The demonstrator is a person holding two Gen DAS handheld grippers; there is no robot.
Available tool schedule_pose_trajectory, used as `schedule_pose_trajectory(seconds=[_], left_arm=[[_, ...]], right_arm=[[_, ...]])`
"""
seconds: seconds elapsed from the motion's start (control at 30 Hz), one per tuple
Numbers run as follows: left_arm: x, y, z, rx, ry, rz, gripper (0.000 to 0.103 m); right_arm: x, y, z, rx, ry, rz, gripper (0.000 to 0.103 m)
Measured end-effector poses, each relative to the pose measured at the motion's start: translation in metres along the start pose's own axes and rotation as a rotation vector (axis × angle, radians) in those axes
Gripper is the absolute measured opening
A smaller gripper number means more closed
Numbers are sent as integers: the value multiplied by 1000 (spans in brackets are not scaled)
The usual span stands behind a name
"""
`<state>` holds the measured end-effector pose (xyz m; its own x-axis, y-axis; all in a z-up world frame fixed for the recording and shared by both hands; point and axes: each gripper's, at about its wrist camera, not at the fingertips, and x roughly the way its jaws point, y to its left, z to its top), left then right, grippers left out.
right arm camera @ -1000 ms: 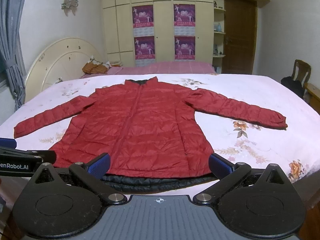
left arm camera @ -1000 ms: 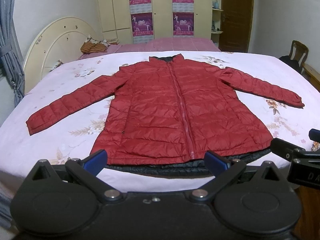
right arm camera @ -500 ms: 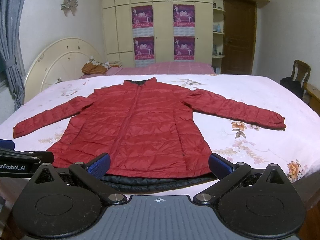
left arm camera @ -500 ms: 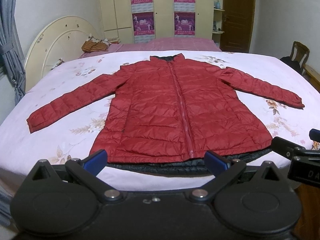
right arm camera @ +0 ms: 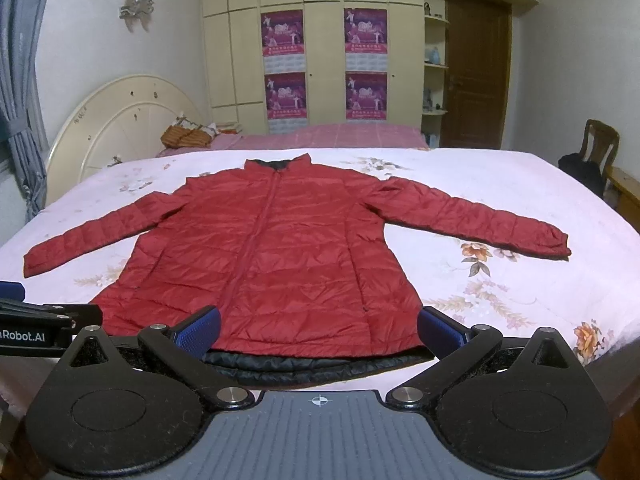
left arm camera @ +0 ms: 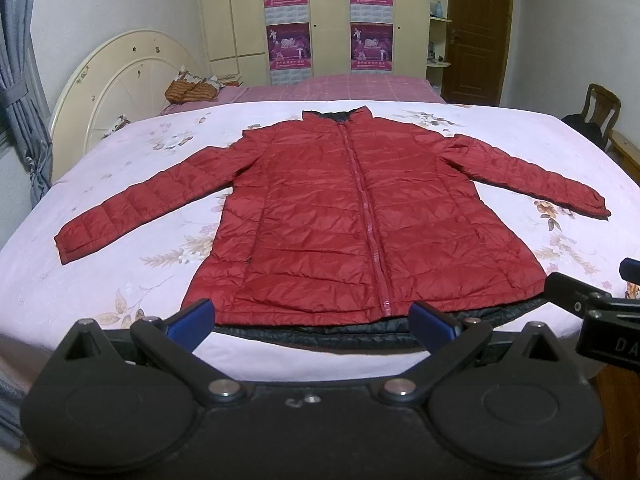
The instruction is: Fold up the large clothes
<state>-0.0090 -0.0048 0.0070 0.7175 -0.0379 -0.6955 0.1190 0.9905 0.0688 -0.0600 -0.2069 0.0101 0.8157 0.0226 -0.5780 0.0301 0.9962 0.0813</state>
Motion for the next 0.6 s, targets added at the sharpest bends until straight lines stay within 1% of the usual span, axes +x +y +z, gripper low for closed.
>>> schedule_pose_trajectory(seconds=[0.6], left_arm=[[6, 8, 2, -11, 8, 3, 103]], right_arm=[[2, 0, 0, 0, 1, 1, 103]])
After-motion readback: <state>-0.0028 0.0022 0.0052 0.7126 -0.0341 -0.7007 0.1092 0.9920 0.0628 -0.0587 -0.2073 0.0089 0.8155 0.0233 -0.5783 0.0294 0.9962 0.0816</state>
